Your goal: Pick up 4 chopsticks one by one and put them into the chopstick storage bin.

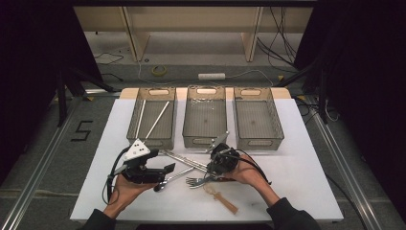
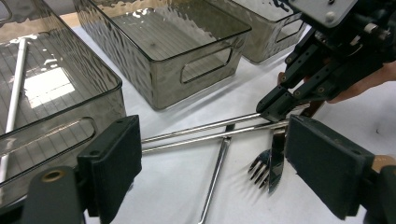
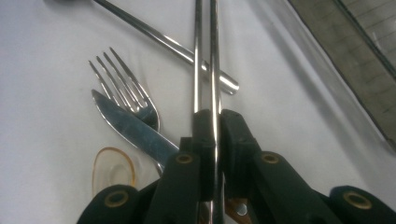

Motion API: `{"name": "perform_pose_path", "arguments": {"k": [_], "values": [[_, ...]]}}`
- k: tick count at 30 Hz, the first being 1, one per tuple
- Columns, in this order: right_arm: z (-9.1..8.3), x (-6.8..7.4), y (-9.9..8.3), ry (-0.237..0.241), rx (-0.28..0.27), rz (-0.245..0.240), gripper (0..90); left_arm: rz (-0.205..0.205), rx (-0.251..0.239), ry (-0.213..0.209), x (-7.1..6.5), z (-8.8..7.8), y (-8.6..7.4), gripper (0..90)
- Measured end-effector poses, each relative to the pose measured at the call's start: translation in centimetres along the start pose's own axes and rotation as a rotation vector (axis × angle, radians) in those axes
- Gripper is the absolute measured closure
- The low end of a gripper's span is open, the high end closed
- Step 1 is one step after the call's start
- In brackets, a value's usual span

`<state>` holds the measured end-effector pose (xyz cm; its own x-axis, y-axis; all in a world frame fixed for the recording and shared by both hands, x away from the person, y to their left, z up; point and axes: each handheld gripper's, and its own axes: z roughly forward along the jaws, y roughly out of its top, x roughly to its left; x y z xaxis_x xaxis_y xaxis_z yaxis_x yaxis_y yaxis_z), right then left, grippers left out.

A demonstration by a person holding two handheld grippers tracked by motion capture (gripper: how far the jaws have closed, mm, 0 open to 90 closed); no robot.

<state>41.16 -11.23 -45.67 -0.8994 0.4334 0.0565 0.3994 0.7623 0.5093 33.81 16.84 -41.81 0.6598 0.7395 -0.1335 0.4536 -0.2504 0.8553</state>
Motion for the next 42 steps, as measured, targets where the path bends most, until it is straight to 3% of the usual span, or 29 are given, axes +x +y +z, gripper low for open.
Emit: {"name": "perform_pose_path", "arguments": {"k": [10,19,27,33,42], "values": [[-0.4,0.0,-0.1,-0.004,-0.007,-0.022,85.6,0.001,0.000,0.000,0.0,0.1,0.0,18.6],[-2.2,0.7,0.1,0.007,-0.032,-0.066,85.7,0.019,0.013,-0.012,-0.1,0.3,0.2,18.7],[-3.4,1.9,-0.2,0.030,-0.025,-0.118,85.6,0.086,0.109,-0.078,-1.1,1.9,0.7,19.6],[-4.2,2.9,-0.2,0.052,-0.016,-0.159,85.7,0.153,0.201,-0.096,-2.3,3.2,0.9,22.1],[-5.1,4.2,0.2,0.069,-0.008,-0.221,85.7,0.240,0.300,-0.127,-3.5,4.4,1.0,29.5]]}}
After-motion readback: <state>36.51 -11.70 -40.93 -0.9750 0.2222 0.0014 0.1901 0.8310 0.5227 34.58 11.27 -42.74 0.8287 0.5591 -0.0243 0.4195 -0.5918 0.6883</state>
